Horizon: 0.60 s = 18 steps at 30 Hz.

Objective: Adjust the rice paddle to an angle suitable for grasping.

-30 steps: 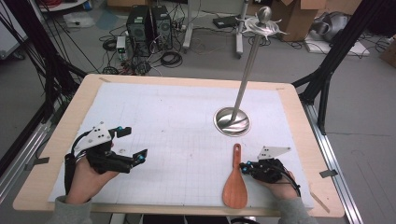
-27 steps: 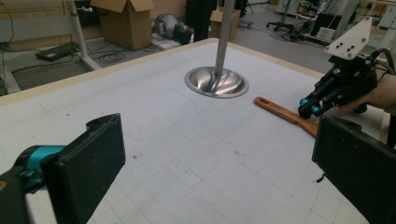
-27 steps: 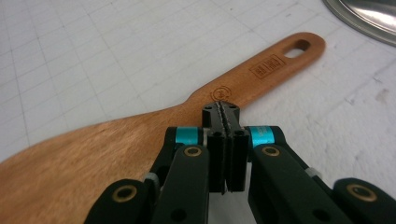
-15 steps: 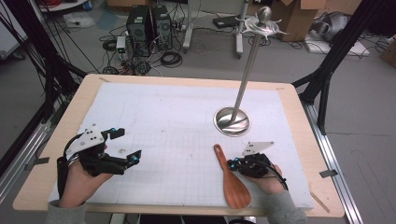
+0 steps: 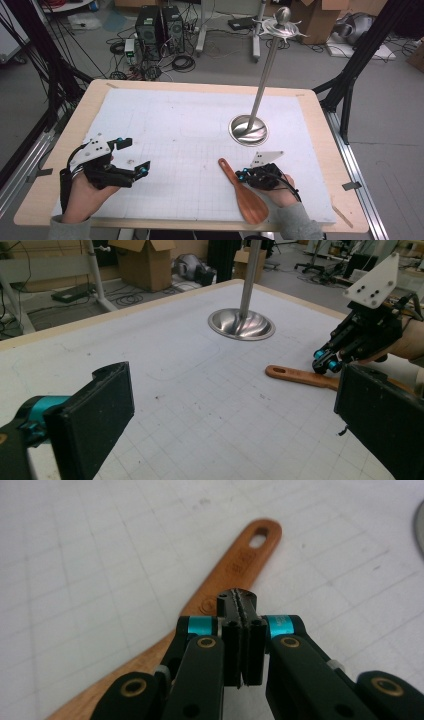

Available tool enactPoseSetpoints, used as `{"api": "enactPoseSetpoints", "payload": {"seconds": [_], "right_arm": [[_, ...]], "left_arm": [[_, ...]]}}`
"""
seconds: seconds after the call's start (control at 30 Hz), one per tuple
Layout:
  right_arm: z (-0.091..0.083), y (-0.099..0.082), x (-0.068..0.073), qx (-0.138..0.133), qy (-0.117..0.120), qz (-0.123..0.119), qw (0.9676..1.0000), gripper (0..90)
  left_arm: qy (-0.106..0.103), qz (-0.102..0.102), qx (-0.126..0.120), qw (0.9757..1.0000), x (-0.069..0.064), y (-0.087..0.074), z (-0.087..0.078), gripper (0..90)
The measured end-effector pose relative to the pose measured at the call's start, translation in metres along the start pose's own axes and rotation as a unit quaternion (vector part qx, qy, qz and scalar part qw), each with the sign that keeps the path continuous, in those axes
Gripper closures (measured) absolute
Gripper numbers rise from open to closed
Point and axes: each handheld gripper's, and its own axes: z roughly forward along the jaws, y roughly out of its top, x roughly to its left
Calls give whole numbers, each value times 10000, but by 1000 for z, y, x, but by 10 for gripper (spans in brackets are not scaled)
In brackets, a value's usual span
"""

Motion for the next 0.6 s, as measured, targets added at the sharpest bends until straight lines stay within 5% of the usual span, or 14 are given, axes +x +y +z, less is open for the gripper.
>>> {"api": "enactPoseSetpoints", "payload": {"seconds": [0.23,0.6], "right_arm": [[-10,4,27,-198,255,-263,9991,897],[-6,-3,66,168,562,-554,9967,897]], "left_arm": [[-49,-10,28,10000,-1,0,5,30],[-117,-31,-22,9999,1,4,8,30]]}}
